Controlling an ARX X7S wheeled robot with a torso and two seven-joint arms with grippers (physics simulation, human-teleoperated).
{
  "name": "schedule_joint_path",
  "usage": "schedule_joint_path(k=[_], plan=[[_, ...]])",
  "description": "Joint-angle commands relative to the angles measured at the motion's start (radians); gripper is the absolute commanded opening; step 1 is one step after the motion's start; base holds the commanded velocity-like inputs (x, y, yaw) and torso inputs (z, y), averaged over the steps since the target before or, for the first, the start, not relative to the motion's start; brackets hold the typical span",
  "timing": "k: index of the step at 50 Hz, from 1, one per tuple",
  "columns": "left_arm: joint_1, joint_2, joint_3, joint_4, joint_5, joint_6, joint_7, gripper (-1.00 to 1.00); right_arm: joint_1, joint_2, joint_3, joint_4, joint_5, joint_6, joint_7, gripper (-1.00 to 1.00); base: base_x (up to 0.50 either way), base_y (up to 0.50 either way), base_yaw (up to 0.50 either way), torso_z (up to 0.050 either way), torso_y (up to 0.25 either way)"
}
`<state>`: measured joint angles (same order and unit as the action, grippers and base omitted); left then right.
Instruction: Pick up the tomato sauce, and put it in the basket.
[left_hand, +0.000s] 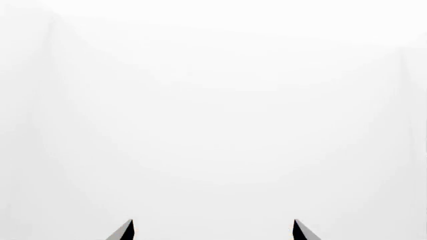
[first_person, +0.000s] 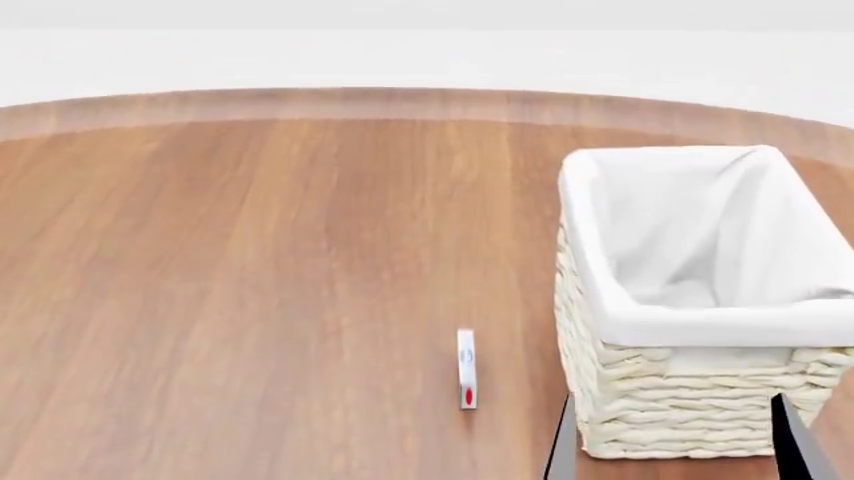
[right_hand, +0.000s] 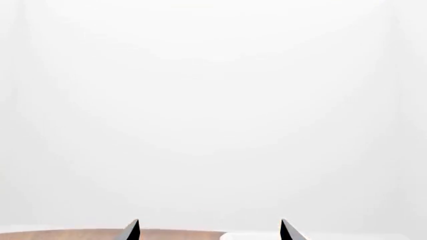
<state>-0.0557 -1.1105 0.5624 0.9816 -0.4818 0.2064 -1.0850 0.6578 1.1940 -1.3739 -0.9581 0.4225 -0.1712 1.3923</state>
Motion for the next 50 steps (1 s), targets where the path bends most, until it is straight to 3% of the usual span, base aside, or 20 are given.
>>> schedule_joint_path(k=[1,12,31,37,39,50], plan=[[0.007,-0.005,-0.003,-0.006,-0.003,0.023,-0.001,1.0,-0.008,0.001,-0.001,-0.002,-0.024,-0.001,-0.009,1.0,0.31,0.0,0.0,0.0,0.0],[0.006,0.004,0.005,-0.018,-0.002,0.024,0.006,1.0,-0.046,-0.009,-0.012,0.027,-0.017,-0.027,0.014,1.0,0.04,0.0,0.0,0.0,0.0],[0.033,0.014,0.015,-0.055,0.016,0.059,0.018,1.0,-0.277,-0.068,-0.104,0.058,-0.217,0.011,0.163,1.0,0.0,0.0,0.0,0.0,0.0],[0.029,0.031,0.025,-0.074,0.018,0.057,0.032,1.0,-0.454,-0.086,-0.007,0.062,-0.284,0.029,0.174,1.0,0.0,0.0,0.0,0.0,0.0],[0.029,0.035,0.028,-0.075,0.02,0.057,0.035,1.0,-0.562,-0.102,0.096,0.048,-0.302,0.089,0.176,1.0,0.0,0.0,0.0,0.0,0.0],[0.04,0.053,0.041,-0.1,0.032,0.067,0.047,1.0,-0.801,-0.175,0.21,0.063,-0.433,0.161,0.169,1.0,0.0,0.0,0.0,0.0,0.0]])
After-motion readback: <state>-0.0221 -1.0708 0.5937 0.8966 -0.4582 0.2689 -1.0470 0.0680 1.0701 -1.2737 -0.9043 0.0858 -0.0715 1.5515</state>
